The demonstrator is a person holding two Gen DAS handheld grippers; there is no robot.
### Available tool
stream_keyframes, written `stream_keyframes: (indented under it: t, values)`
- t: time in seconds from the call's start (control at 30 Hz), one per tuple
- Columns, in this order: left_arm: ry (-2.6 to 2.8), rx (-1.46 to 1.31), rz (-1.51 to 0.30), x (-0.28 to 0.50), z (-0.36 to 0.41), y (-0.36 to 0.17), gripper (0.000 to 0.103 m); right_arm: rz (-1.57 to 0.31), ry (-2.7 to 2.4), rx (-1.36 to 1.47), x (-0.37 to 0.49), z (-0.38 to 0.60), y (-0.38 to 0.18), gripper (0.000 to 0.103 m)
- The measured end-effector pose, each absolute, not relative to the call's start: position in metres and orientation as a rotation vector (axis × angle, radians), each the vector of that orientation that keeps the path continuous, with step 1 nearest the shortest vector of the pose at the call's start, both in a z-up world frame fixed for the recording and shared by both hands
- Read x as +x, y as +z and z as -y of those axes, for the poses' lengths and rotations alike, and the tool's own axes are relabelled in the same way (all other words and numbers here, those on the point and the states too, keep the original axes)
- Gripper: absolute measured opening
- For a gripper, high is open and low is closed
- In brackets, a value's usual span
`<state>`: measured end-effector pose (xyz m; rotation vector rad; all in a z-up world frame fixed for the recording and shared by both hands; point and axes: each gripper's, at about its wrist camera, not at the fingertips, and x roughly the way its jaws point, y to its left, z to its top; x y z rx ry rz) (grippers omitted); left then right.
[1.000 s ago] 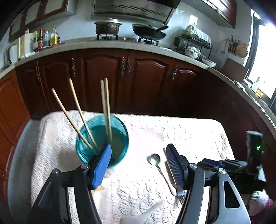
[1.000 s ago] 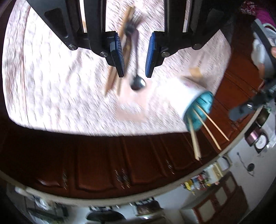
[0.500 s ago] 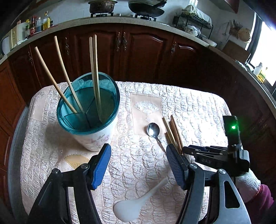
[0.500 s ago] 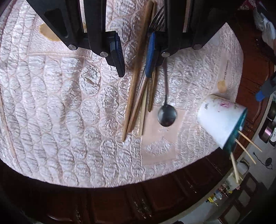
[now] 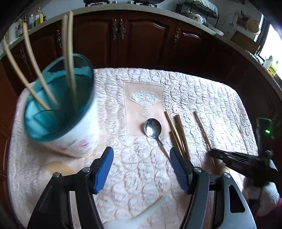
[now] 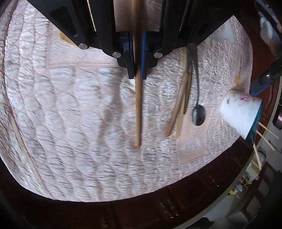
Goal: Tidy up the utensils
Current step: 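Grasp a chopstick with the right tool while the left tool moves toward the spoon, then hold the chopstick in the right tool while the left tool hovers over the spoon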
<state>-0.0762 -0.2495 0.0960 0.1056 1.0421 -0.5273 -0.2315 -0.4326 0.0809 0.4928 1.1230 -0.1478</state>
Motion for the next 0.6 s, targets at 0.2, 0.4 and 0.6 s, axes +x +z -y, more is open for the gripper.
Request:
stream_keyframes:
  t: [0.2, 0.4, 0.6]
  values:
    - [-0.520, 0.100, -1.065, -0.057, 0.274, 0.072, 0.067, -1.075, -0.113, 0.544, -0.242, 0.447, 0.098, 0.017]
    - [-0.500, 0.108, -1.066, -0.042, 0.285, 0.059, 0.067, -1.065, -0.102, 0.552, -0.233, 0.453, 0.103, 0.018]
    - [-0.505, 0.137, -1.063, -0.035, 0.291, 0.054, 0.067, -1.073, -0.096, 0.543, -0.222, 0.455, 0.101, 0.019]
